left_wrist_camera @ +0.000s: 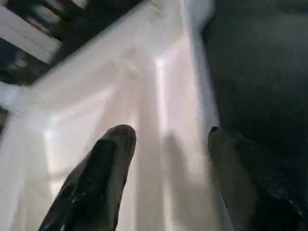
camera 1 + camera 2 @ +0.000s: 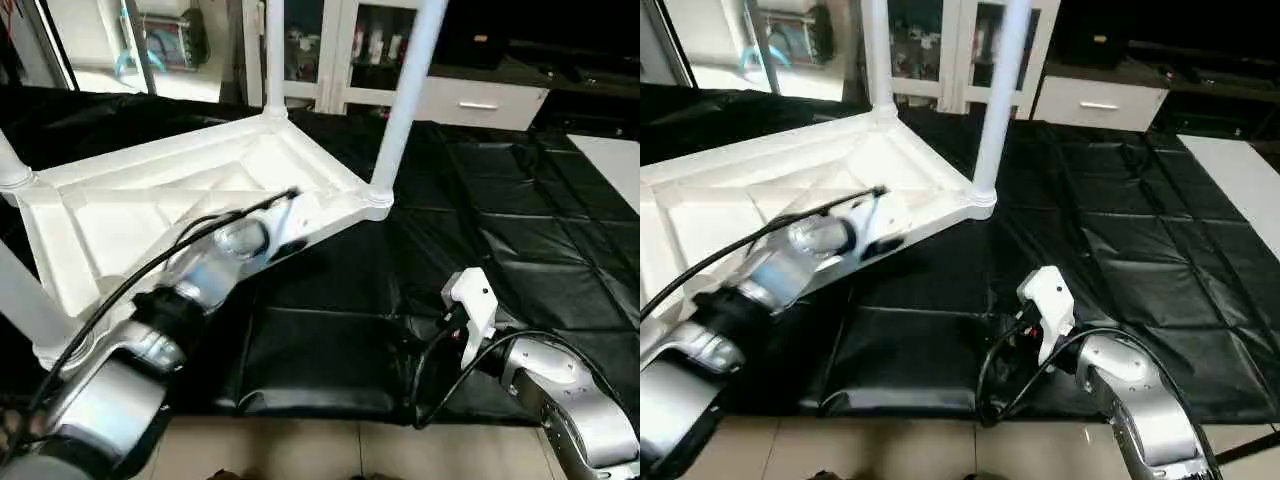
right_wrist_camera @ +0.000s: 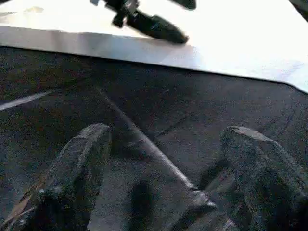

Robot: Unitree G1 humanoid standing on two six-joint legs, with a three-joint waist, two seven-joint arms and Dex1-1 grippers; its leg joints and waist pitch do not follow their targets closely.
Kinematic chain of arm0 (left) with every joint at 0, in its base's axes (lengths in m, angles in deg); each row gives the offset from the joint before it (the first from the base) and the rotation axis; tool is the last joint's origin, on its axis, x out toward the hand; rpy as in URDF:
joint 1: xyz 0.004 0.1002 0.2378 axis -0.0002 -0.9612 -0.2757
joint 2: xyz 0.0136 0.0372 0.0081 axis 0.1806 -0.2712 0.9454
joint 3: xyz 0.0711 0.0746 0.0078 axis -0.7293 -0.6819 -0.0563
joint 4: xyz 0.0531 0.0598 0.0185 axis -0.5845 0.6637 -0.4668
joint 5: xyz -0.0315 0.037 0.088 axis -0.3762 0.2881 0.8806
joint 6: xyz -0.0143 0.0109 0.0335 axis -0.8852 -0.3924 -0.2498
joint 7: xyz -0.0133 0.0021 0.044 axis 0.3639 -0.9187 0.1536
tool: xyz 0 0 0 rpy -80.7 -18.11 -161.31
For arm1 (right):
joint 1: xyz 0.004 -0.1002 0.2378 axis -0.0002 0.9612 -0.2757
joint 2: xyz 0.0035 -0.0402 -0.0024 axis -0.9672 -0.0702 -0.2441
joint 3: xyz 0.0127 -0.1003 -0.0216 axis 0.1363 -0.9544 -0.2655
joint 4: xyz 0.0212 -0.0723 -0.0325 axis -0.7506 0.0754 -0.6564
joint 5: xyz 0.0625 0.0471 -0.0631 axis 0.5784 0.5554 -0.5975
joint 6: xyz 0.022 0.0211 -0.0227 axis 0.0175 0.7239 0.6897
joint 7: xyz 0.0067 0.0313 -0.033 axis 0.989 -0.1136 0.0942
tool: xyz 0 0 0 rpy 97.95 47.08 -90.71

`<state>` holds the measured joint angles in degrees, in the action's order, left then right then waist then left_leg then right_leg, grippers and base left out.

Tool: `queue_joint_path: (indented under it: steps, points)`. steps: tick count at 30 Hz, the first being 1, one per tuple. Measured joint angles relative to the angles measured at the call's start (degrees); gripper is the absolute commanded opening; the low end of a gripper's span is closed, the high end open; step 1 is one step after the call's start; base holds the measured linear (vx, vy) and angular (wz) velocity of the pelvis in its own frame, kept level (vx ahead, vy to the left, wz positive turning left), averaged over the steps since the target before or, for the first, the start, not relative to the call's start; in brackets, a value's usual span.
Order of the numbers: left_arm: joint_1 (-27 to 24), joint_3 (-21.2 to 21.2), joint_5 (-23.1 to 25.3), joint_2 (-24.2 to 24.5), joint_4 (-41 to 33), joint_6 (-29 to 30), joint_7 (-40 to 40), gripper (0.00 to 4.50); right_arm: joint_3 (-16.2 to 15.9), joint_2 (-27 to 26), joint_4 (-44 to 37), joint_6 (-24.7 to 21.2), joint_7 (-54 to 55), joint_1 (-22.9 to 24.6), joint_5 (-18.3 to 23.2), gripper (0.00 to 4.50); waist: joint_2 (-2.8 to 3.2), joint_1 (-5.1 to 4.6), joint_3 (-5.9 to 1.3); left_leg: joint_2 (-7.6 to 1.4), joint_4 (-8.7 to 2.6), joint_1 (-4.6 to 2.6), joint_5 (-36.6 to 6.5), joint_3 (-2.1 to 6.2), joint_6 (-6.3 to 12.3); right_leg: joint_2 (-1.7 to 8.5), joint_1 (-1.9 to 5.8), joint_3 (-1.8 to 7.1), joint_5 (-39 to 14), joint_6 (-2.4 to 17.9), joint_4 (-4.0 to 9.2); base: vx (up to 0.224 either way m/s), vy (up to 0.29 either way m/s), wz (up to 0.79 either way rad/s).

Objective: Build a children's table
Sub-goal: Rotate table base

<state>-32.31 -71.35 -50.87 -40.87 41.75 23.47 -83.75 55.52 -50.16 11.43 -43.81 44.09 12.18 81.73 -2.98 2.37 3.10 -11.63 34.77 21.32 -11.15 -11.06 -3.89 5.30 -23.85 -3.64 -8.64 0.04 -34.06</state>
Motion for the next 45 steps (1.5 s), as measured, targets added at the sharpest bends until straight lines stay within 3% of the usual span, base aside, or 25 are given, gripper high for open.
queue_joint_path:
  steps: [5, 8, 10, 15, 17, 21, 29, 36, 45]
  points:
    - [-0.32, 6.02, -4.45, -2.9, 0.67, -4.58, 4.43, 2.88, -0.02, -0.23, -0.02, 0.13, 0.69, 0.35, -0.17, 3.98, 0.03, 0.42, 0.0, -0.04, -0.27, 0.17, -0.05, -0.06, 0.25, -0.03, -0.26, -0.09, -0.28, 0.01, 0.01, 0.059, -0.003, 0.0]
    - [-6.97, 14.51, -16.89, -7.13, -9.47, -4.09, -0.85, 2.88, 0.15, -0.99, -0.47, 0.26, 1.42, 1.2, -0.11, 3.98, 0.16, 1.0, -0.04, -0.09, -0.31, 0.09, -0.09, -0.22, 0.58, -0.02, -0.25, -0.09, -0.49, 0.33, -0.04, 0.0, 0.0, 0.0]
    - [-12.91, 14.58, -22.61, -6.97, -18.69, -1.72, -6.72, 2.88, 0.13, -2.17, -0.9, 0.29, 1.82, 1.1, 0.15, 3.98, 0.19, 0.99, -0.03, -0.12, -0.32, 0.01, -0.09, -0.29, 0.57, -0.02, -0.22, -0.07, -0.5, 0.33, -0.06, 0.0, 0.0, 0.0]
    - [-23.28, 11.9, -27.35, 1.44, -34.09, 5.06, -14.39, 2.88, 0.27, -2.43, -1.43, 0.8, 1.99, 1.94, 0.63, 3.98, 0.38, 0.86, 0.0, -0.18, -0.32, -0.36, -0.15, -0.28, 0.03, -0.05, 0.02, -0.04, -0.51, 0.21, -0.21, 0.0, 0.0, 0.0]
    - [-25.22, 11.32, -25.28, 4.27, -35.85, 6.24, -14.57, 2.88, 0.24, -2.52, -1.42, 0.8, 2.0, 2.25, 0.67, 3.98, 0.39, 0.93, 0.05, -0.17, -0.33, -0.33, -0.11, -0.24, -0.03, -0.07, 0.05, -0.03, -0.65, -0.11, -0.19, 0.0, 0.0, 0.0]
    - [-24.15, 12.54, -18.36, 3.71, -32.3, 6.93, -9.84, 2.88, -0.49, -3.71, -1.42, 0.86, 1.99, 2.11, 0.65, 3.98, 0.36, 1.06, 0.05, -0.16, -0.32, -0.3, -0.1, -0.24, -0.03, -0.07, 0.21, 0.03, -0.65, -0.16, -0.09, 0.0, 0.0, 0.0]
    - [-21.28, 8.52, -14.65, 6.23, -28.61, 13.49, -8.53, 2.88, -1.05, -3.86, -1.0, 0.96, 1.98, 2.05, 0.28, 3.98, 0.35, 0.9, 0.01, -0.11, -0.29, -0.29, -0.05, -0.2, -0.07, -0.04, 0.18, 0.05, -0.62, -0.2, -0.02, 0.0, 0.0, 0.0]
    - [-14.13, 8.48, -9.25, 2.85, -17.17, 9.62, -2.64, 2.88, -1.01, -3.67, -1.0, 1.28, 2.18, 1.79, -0.09, 3.98, 0.39, 1.11, -0.02, -0.14, -0.31, -0.21, -0.03, -0.19, -0.11, -0.06, 0.16, 0.04, -0.33, -0.24, -0.08, 0.0, 0.0, 0.0]
    - [-6.47, 5.45, -6.08, -1.27, -4.39, 3.11, 1.23, 2.88, -1.03, -3.77, -0.99, 1.32, 2.29, 1.65, -0.2, 3.98, 0.37, 1.14, -0.03, -0.13, -0.28, -0.13, -0.05, -0.24, -0.06, -0.04, 0.08, 0.06, -0.32, -0.19, -0.08, 0.0, 0.0, 0.0]
